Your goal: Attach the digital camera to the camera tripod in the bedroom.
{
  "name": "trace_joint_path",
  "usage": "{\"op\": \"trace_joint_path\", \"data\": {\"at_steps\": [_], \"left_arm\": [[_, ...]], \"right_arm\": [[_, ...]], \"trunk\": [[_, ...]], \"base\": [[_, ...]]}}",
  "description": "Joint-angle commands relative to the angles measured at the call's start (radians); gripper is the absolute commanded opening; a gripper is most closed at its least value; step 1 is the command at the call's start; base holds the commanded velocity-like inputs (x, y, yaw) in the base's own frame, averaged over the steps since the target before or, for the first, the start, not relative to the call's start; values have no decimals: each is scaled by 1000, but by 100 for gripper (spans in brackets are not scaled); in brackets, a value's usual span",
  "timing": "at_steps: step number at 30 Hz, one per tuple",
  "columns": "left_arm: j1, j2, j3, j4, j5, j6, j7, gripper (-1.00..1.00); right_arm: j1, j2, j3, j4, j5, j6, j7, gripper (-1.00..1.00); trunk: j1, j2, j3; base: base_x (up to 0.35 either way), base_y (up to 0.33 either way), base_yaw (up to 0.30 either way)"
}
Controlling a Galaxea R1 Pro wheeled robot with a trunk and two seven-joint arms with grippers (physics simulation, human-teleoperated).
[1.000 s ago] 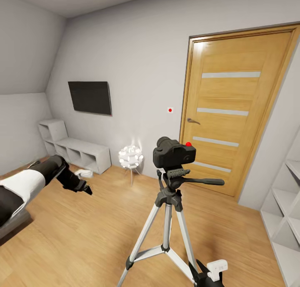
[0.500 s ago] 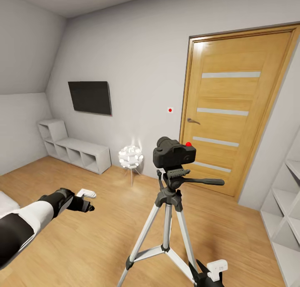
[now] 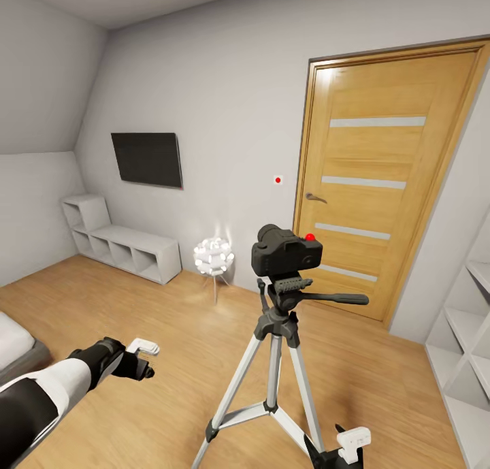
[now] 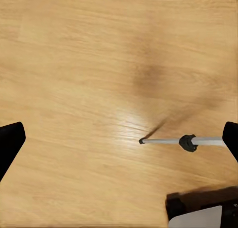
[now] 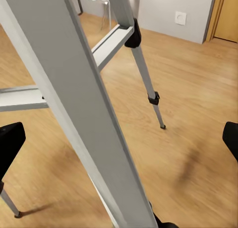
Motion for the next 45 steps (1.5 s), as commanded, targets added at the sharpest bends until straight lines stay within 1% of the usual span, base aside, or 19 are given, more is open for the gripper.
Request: {"op": "trace_joint_path", "data": {"at_steps": [1,3,5,9,20,24,30,38,45], "left_arm": [[4,1,-8,-2,10,6,2,100],[13,-1,-8,-2,10,5,13,100],[17,-10,-8,-2,10,5,22,100],[20,-20,-8,-2,11,5,35,100],[22,-26,-8,-2,11,5,57,100],[22,-26,-8,-2,11,5,58,100],[23,-26,-8,-2,11,5,59,100],[23,-26,-8,-2,11,5,59,100],[23,-26,-8,-2,11,5,59,100]], "right_arm": [[-1,1,-5,0,10,-5,5,100],[-1,1,-5,0,10,-5,6,100],[0,1,-5,0,10,-5,6,100],[0,1,-5,-1,10,-9,7,100],[0,1,1,-4,10,-14,14,100],[1,1,3,-6,10,-31,21,100],[1,-1,2,-7,11,-71,57,100],[5,-8,-1,-1,11,-87,117,100],[8,-11,-2,31,12,-90,129,100]], "trunk": [[0,-1,0],[0,-1,0],[0,-1,0],[0,-1,0],[0,-1,0],[0,-1,0],[0,-1,0],[0,-1,0],[0,-1,0]], "base": [[0,0,0],[0,0,0],[0,0,0],[0,0,0],[0,0,0],[0,0,0],[0,0,0],[0,0,0],[0,0,0]]}}
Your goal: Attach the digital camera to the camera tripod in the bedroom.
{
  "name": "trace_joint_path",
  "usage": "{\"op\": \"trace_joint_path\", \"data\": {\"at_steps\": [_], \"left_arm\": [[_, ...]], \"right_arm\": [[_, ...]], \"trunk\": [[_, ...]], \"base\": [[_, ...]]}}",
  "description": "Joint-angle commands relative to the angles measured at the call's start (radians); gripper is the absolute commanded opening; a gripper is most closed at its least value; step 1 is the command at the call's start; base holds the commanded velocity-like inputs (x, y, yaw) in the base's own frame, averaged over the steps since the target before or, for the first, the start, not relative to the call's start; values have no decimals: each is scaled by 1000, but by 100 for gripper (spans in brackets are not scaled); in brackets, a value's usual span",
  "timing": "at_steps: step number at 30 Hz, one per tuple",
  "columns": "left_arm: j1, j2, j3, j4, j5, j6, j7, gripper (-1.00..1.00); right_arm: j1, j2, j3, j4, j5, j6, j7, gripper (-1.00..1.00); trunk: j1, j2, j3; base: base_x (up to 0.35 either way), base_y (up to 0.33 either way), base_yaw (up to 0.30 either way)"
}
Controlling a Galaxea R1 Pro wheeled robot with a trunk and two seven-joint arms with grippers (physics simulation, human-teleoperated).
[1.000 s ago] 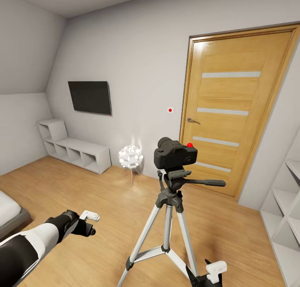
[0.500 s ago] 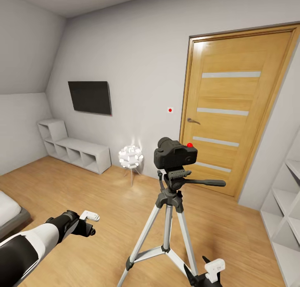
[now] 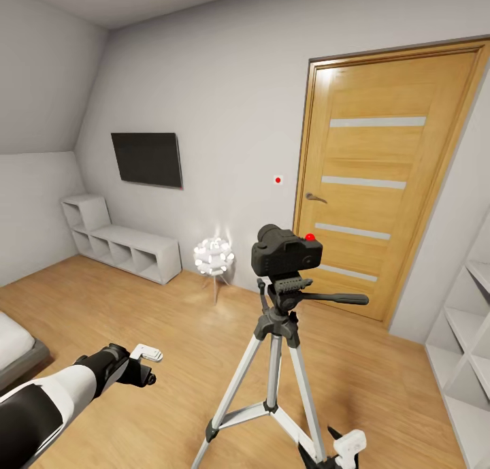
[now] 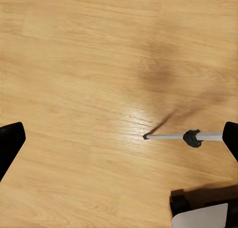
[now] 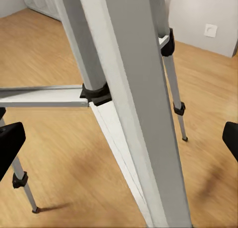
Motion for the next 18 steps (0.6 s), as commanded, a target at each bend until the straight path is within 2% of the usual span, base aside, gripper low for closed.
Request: {"op": "trace_joint_path", "data": {"at_steps": [1,18], "left_arm": [[0,1,-8,-2,9,6,-2,100],[0,1,-8,-2,9,6,-2,100]], "right_arm": [[0,0,-6,6,10,-6,5,100],[0,-20,-6,117,9,-38,8,100]], "trunk": [[0,-1,0],[0,-1,0]], "base": [[0,0,0],[0,0,0]]}}
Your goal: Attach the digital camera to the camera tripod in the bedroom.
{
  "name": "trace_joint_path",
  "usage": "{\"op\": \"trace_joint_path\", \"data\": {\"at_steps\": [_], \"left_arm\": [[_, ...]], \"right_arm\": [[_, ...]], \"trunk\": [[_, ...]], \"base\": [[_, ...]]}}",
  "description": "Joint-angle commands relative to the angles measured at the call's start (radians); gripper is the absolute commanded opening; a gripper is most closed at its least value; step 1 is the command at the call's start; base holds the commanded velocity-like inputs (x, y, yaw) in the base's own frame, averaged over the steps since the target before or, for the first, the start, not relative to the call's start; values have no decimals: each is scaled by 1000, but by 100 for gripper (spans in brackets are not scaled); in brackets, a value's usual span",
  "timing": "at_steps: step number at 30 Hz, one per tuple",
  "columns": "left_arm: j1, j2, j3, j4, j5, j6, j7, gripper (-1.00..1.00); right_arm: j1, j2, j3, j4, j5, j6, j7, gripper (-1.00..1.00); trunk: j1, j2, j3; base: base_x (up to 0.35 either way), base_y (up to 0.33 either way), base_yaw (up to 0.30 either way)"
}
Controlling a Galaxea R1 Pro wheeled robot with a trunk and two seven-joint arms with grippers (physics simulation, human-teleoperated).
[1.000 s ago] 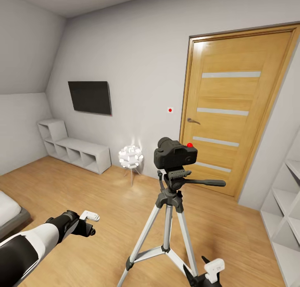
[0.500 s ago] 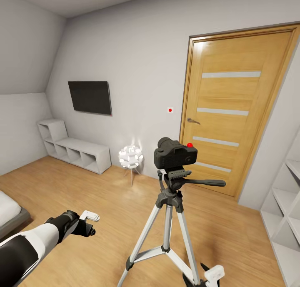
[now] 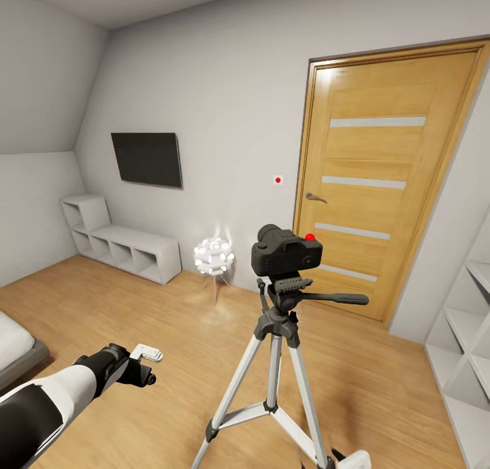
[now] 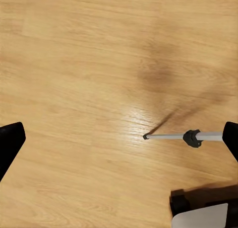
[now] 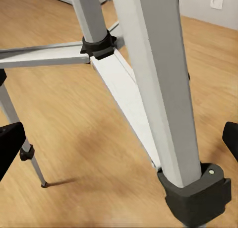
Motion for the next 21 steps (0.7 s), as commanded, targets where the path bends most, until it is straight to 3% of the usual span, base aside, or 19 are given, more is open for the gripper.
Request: {"op": "trace_joint_path", "data": {"at_steps": [1,10,21], "left_arm": [[0,1,-8,-2,9,6,-2,100],[0,1,-8,-2,9,6,-2,100],[6,1,-8,-2,9,6,-2,100]], "right_arm": [[-1,-1,-7,9,10,-14,5,100],[-1,-22,-9,127,10,-99,2,100],[-1,-65,-10,242,9,-124,1,100]], "trunk": [[0,-1,0],[0,-1,0],[0,-1,0]], "base": [[0,0,0],[0,0,0],[0,0,0]]}}
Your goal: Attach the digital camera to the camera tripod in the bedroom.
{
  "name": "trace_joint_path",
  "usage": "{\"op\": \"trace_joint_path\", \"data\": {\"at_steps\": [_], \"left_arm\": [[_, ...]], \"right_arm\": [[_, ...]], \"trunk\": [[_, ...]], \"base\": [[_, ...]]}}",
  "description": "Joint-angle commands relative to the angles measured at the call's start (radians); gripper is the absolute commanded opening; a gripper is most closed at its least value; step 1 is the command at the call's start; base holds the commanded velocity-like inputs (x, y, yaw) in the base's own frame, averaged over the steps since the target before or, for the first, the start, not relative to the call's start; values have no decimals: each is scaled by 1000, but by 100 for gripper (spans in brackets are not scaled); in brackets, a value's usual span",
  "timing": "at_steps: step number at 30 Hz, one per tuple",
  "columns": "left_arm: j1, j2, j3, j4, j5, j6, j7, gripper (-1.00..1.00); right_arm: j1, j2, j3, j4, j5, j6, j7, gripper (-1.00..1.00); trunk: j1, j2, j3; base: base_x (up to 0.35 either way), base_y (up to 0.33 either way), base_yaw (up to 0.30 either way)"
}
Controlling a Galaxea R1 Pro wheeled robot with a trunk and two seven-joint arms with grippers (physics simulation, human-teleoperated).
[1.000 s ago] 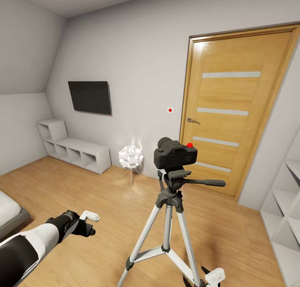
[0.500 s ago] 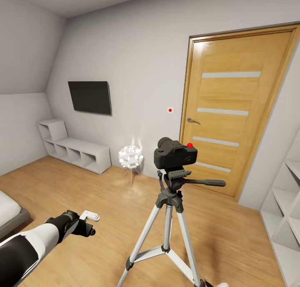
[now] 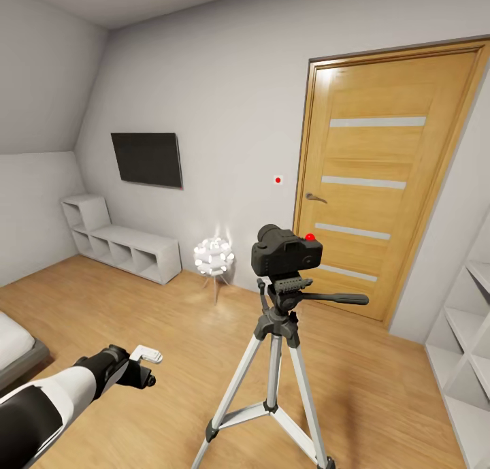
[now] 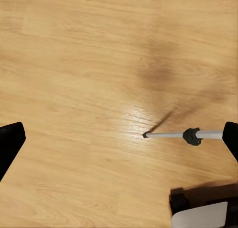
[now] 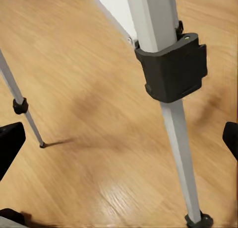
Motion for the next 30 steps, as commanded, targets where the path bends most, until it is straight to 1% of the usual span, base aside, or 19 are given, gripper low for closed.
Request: {"op": "trace_joint_path", "data": {"at_steps": [1,9,13,17,18,20,21,23,24,27,28,30], "left_arm": [[1,1,-8,-2,9,6,-2,100],[14,1,-8,-1,9,7,-2,100],[45,2,-8,-1,9,9,-2,100],[74,2,-8,-1,9,10,-2,100],[92,2,-8,-1,9,12,-2,100],[115,2,-8,-1,9,13,-2,100],[180,2,-8,-1,9,16,-2,100],[206,2,-8,-1,9,17,-2,100],[234,3,-8,-1,9,17,-2,100],[280,3,-8,-1,9,17,-2,100],[340,4,-8,-1,9,17,-3,100],[369,4,-8,-1,9,17,-2,100]], "right_arm": [[-1,-4,-8,10,10,-4,4,100],[0,-34,-10,100,9,-4,-7,100],[0,-50,-11,155,9,-3,-58,100],[0,-61,-11,200,9,-2,-125,100],[0,-64,-11,221,9,-2,-160,100],[0,-67,-11,242,9,-2,-193,100],[0,-73,-12,287,9,-1,-269,100],[0,-78,-12,304,9,-1,-295,100],[0,-84,-12,319,9,0,-318,100],[-1,-90,-12,338,9,2,-345,100],[-1,-94,-12,356,9,6,-378,100],[-1,-96,-11,366,9,8,-396,100]], "trunk": [[0,-1,0],[0,-1,0],[0,-1,0],[0,-1,0],[0,-1,0],[0,-1,0],[0,-1,0],[0,-1,0],[0,-1,0],[0,-1,0],[0,-1,0],[0,-1,0]], "base": [[0,0,0],[0,0,0],[0,0,0],[0,0,0],[0,0,0],[0,0,0],[0,0,0],[0,0,0],[0,0,0],[0,0,0],[0,0,0],[0,0,0]]}}
